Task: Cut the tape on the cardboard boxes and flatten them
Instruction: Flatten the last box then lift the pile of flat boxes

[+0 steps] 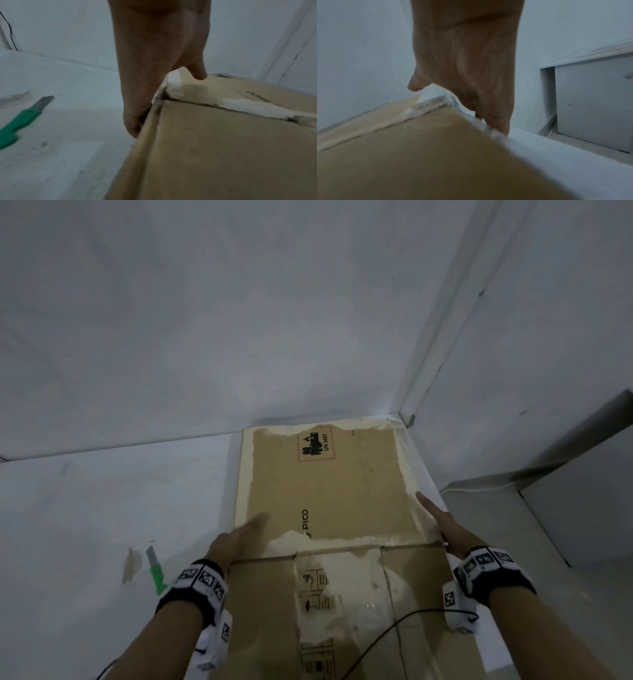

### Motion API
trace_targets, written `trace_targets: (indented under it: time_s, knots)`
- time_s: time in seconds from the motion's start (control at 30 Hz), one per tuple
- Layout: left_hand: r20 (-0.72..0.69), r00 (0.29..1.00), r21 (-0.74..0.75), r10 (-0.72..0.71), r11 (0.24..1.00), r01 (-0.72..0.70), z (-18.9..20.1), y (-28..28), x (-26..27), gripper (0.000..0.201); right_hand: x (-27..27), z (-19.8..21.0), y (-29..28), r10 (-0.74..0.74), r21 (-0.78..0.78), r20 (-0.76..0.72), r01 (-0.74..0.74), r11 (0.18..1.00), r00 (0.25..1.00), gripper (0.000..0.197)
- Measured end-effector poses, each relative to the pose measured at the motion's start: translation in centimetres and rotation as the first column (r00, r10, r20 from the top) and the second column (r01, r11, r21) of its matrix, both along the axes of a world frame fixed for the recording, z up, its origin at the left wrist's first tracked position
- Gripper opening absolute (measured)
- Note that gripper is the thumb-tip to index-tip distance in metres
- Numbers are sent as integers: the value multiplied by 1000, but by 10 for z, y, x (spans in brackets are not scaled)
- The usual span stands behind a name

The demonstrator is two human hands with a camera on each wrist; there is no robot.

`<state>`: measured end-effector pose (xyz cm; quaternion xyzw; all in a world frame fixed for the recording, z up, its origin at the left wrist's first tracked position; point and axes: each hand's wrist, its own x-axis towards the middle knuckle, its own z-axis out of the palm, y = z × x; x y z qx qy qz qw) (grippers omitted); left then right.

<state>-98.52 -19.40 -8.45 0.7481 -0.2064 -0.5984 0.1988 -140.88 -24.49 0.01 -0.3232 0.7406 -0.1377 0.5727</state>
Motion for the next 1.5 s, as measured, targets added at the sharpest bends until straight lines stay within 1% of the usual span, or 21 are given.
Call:
trace_targets:
  time_s: [0.03, 0.1, 0.17, 0.2, 0.3, 0.33, 0.4, 0.47, 0.5, 0.53, 0.6, 0.63, 0.67, 0.7, 0.77, 0.83, 1.03, 1.1, 1.23, 1.3, 1.5]
  knots:
    - [21, 999, 12, -27, 1000, 27, 0, -4, -4, 146, 8, 6, -3, 19, -55, 15, -18, 998, 1000, 133]
    - [80, 985, 9, -153, 988, 153, 34, -5, -21, 150, 21, 12, -7, 65, -73, 57, -61, 995, 996, 121]
    - [117, 970, -5, -214, 976, 216, 51, -4, -29, 153, 24, 14, -9, 32, -62, 94, -26, 998, 995, 91]
    - [102, 977, -9, -189, 982, 191, 50, -2, -27, 148, 23, 12, -9, 16, -67, 121, -8, 998, 993, 80]
    - [-7, 998, -32, -67, 997, 67, 47, 2, -22, 111, 14, -3, -9, -17, -34, 129, 22, 999, 991, 93]
    - [-56, 996, -47, -65, 997, 63, 45, 5, -20, 102, 10, -10, -8, -26, -34, 147, 32, 999, 989, 87]
    - [-74, 997, -74, 8, 997, -13, 31, 12, -14, 104, 16, -4, 3, -36, -1, 157, 36, 999, 987, 58]
    - [-84, 993, -105, 86, 990, -95, 29, 20, -13, 111, 18, 0, 9, -51, 21, 144, 49, 999, 988, 41]
    - [-95, 992, -113, 85, 989, -95, 34, 23, -15, 110, 18, -2, 11, -62, 29, 145, 58, 998, 987, 42]
    - [-103, 991, -115, 83, 989, -95, 39, 25, -17, 101, 19, -1, 13, -55, 43, 123, 50, 998, 991, 55]
    - [-100, 991, -108, 90, 989, -101, 37, 28, -18, 86, -9, -46, 3, -99, 28, 76, 97, 995, 992, 111]
    - [-93, 992, -106, 88, 990, -97, 37, 29, -17, 89, -16, -57, 2, -82, 37, 29, 80, 996, 996, 128]
    - [-92, 992, -111, 89, 989, -99, 42, 31, -19, 94, -18, -63, 0, -99, 19, 43, 98, 995, 994, 125]
    - [-96, 992, -136, 82, 986, -95, 45, 33, -20, 97, -13, -61, -1, -109, -4, 84, 110, 994, 990, 108]
    - [-92, 992, -183, 87, 978, -103, 52, 42, -20, 93, 21, -18, 14, -57, -6, 148, 59, 998, 987, 79]
    - [-83, 989, -225, 122, 965, -138, 52, 51, -19, 89, 28, -9, 20, -19, -30, 180, 25, 999, 983, 76]
    - [-77, 978, -294, 193, 933, -207, 41, 82, -10, 85, 38, -4, 28, -18, -105, 191, 38, 994, 981, 40]
    - [-104, 970, -335, 219, 911, -241, 43, 91, -10, 83, 39, -2, 31, -21, -89, 185, 38, 995, 983, 43]
    - [-152, 958, -425, 244, 858, -287, 63, 102, -7, 88, 36, 4, 39, 22, -111, 175, -3, 994, 984, 75]
    - [-154, 961, -480, 229, 833, -276, 83, 104, -7, 88, 34, 17, 41, 45, -152, 201, -14, 988, 979, 83]
    - [-246, 947, -657, 207, 683, -320, 147, 99, 0, 78, 36, 82, 28, 218, -428, 271, -85, 900, 938, 62]
